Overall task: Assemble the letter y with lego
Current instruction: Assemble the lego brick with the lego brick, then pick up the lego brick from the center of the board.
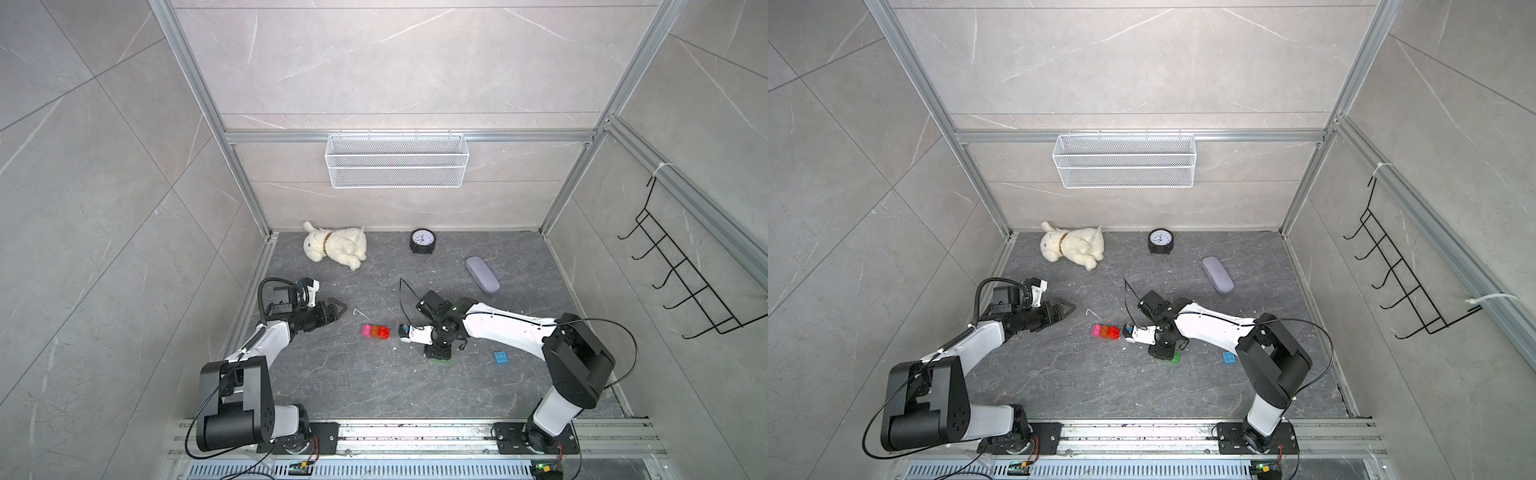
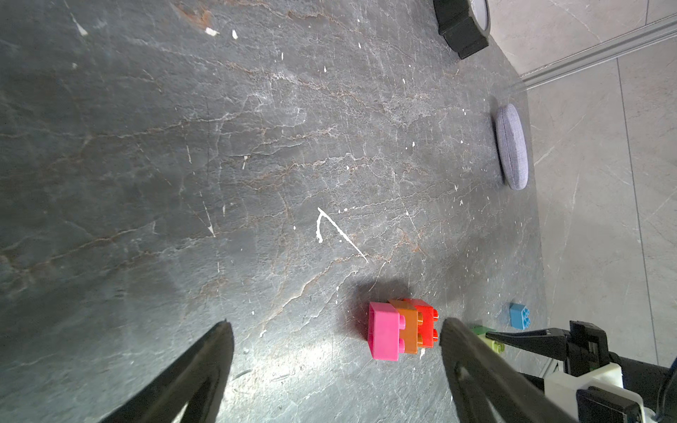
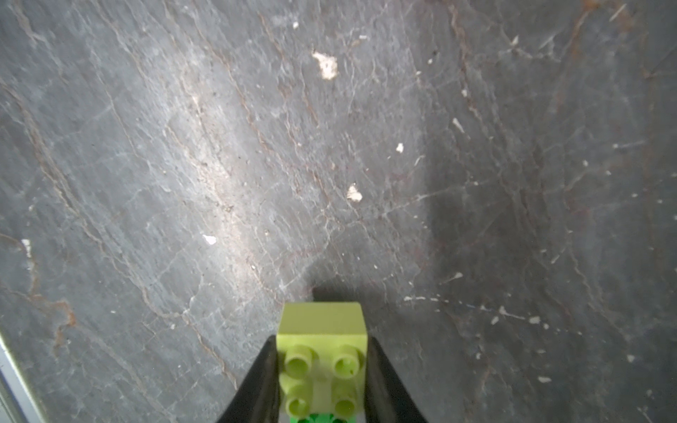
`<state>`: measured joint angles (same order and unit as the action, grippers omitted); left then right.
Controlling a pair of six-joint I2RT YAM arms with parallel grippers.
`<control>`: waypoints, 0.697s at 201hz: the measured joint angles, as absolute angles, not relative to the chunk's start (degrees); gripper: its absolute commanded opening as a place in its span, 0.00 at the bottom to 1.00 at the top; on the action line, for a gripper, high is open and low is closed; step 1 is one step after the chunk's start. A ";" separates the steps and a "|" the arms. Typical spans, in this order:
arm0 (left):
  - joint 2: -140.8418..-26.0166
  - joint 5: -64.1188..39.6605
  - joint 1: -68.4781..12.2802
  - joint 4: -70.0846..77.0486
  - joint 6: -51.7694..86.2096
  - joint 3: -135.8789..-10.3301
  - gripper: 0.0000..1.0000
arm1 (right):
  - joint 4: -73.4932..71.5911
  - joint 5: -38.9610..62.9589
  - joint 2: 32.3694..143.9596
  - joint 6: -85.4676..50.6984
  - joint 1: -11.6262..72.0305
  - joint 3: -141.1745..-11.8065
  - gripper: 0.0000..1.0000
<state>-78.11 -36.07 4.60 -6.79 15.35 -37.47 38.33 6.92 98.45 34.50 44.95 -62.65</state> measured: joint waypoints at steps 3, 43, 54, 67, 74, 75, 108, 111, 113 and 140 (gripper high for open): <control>-78.11 -36.05 4.60 -6.79 15.33 -37.47 0.91 | 38.35 6.68 98.45 34.57 44.93 -62.59 0.51; -78.11 -36.07 4.60 -6.79 15.14 -37.47 0.91 | 40.71 6.04 98.06 32.88 44.27 -63.70 0.64; -78.11 -36.10 4.60 -6.79 15.11 -37.47 0.91 | 40.99 6.00 97.17 32.18 44.27 -64.86 0.65; -78.11 -36.10 4.60 -6.79 15.09 -37.47 0.91 | 40.88 5.69 95.13 30.65 44.25 -66.26 0.65; -78.11 -36.10 4.60 -6.79 15.11 -37.47 0.91 | 40.84 5.54 93.82 29.52 44.14 -66.76 0.66; -78.11 -36.10 4.60 -6.81 15.11 -37.47 0.91 | 40.82 5.50 93.65 29.36 44.12 -66.78 0.66; -78.11 -36.21 3.92 -6.81 15.11 -37.47 0.91 | 40.58 5.87 87.31 16.51 40.53 -67.22 0.65; -78.11 -36.18 3.79 -6.81 15.11 -37.47 0.91 | 40.56 5.89 86.96 15.25 40.03 -67.22 0.65; -78.11 -36.23 3.73 -6.81 15.11 -37.47 0.91 | 40.49 5.87 86.65 13.85 39.55 -67.16 0.65; -78.11 -36.38 2.90 -6.81 15.16 -37.47 0.91 | 40.75 5.63 82.74 -0.84 33.19 -64.05 0.64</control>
<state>-78.11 -36.38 2.90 -6.81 15.16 -37.47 40.75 5.63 82.74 -0.84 33.19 -64.05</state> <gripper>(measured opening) 0.911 0.645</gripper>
